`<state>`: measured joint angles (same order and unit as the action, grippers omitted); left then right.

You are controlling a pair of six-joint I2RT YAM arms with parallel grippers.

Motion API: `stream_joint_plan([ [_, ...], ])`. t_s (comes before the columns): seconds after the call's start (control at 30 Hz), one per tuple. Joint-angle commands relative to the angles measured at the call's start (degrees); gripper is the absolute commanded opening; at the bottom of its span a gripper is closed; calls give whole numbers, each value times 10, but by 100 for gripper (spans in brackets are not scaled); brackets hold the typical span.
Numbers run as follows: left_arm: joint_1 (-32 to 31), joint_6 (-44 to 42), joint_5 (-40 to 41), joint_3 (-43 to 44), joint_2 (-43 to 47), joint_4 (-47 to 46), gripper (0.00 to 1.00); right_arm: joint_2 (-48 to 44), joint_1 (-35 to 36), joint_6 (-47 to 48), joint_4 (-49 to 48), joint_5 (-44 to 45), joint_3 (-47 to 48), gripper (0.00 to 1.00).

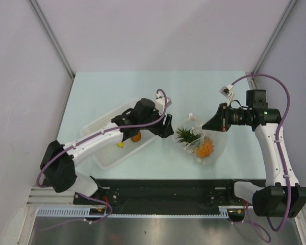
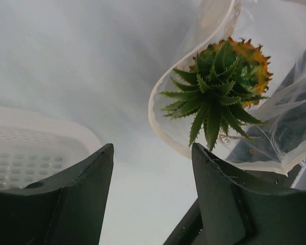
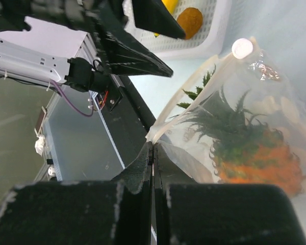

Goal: Place the food in the zip-top bag and seal the zipper
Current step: Adjust the fake fruit in the zipper food storage bag.

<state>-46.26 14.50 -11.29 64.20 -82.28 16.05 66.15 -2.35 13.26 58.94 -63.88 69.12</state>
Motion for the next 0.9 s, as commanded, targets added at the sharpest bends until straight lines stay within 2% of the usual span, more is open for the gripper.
stream_joint_plan([
  [0.0, 0, 44, -77, 5, -16, -2, 64, -12, 8, -24, -31, -27, 21, 0],
  [0.23, 1, 57, -94, 14, -61, -16, 56, -11, 9, -31, -31, -31, 23, 0],
  [0.33, 1, 62, -94, 16, -83, -11, 46, -13, 9, -32, -30, -32, 25, 0],
  [0.43, 2, 63, -94, 16, -90, -12, 30, -16, 9, -31, -26, -32, 26, 0],
  [0.47, 4, 63, -100, 17, -89, -12, 16, -18, 9, -30, -24, -30, 25, 0],
  [0.53, 6, 61, -107, 30, -80, -3, 1, -19, 9, -20, -16, -18, 23, 0],
  [0.67, -9, 20, -108, 69, -30, 25, 0, -23, 9, -8, -6, 25, 9, 0],
  [0.87, -67, -93, -111, 219, 0, 189, 0, -44, 9, 8, 28, 34, 22, 0],
])
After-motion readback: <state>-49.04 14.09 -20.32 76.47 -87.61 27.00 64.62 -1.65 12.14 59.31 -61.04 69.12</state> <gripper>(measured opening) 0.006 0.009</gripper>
